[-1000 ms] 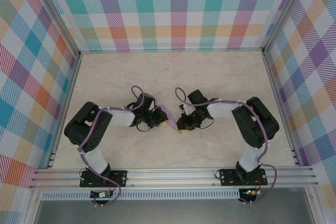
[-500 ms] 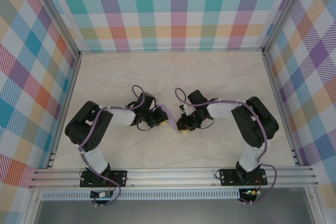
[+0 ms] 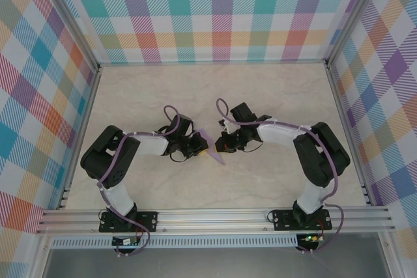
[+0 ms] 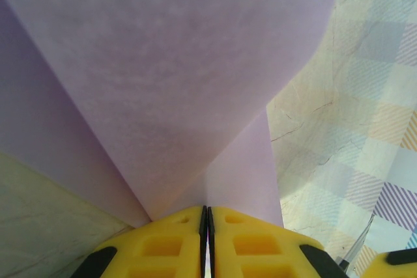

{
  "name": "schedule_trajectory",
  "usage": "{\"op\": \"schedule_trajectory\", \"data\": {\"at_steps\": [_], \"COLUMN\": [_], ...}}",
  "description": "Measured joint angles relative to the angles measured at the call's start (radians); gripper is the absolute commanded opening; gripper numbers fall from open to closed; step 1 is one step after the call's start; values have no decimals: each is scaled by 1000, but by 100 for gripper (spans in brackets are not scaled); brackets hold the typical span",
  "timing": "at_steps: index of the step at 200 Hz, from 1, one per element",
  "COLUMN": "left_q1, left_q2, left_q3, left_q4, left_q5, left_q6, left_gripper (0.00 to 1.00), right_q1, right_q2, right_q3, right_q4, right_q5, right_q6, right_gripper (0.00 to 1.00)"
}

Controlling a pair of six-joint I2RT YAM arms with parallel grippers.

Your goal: Fold a paper plane with a square sheet of paper (pick it up from the middle)

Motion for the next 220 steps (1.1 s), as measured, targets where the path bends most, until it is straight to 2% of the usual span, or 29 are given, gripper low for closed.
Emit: {"op": "schedule_trajectory", "data": {"at_steps": [98,220], "left_q1": [0,-5], "left_q2": [1,11], "left_q3": [4,35], "left_q4": [-11,-63], "left_q5": [-11,-25], "left_q6": [0,-1], "left_gripper": [11,9], "right_q1": [23,17], "right_q2": [113,94], "right_q3": [11,-56], "right_q4": [-27,45], "right_q5": [6,0], "right_q6": [-9,-18], "right_gripper": [0,0]}}
